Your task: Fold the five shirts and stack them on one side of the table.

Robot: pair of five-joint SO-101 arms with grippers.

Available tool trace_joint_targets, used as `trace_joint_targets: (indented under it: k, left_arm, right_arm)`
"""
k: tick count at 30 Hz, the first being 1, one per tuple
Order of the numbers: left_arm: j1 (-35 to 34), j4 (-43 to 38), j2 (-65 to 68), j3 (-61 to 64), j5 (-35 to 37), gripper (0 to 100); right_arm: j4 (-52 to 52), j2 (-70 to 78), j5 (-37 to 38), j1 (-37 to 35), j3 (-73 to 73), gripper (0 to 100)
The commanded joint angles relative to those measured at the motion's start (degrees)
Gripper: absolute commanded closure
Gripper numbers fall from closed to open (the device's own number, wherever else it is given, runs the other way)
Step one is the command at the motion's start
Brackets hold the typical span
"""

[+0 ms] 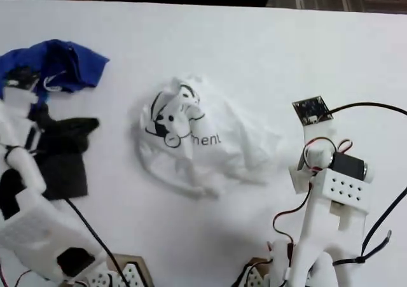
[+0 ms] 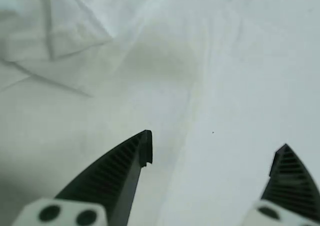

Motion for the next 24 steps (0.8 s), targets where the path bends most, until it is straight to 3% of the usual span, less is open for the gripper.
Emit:
trace_joint_targets:
  k: [1, 6, 12, 16, 20, 24]
  left_arm:
    - [-8.26, -1.58, -0.18, -3.82, 1.76, 74]
    - [-12.22, 7.47, -0.18, -12.62, 5.54, 74]
    - [-9.49, 30.42, -0.18, -25.89, 5.98, 74]
    - [-6.07, 40.97, -0.18, -34.15, 7.82, 74]
    - [-3.52, 42.11, -3.34, -37.32, 11.43, 74]
    - [0.97, 42.2, -13.89, -31.08, 12.48, 74]
  right_arm:
    - [0.22, -0.31, -0.18, 0.13, -0.35, 62.5]
    - [0.66, 0.22, -0.26, -5.49, -0.44, 62.5]
    - [3.91, 0.31, -6.15, -24.13, -3.16, 62.5]
    - [6.11, 0.48, -8.62, -34.68, -12.22, 62.6]
    - [9.45, 7.52, -8.7, -41.1, -24.09, 62.6]
    - [12.26, 23.87, -9.85, -42.77, -36.13, 62.6]
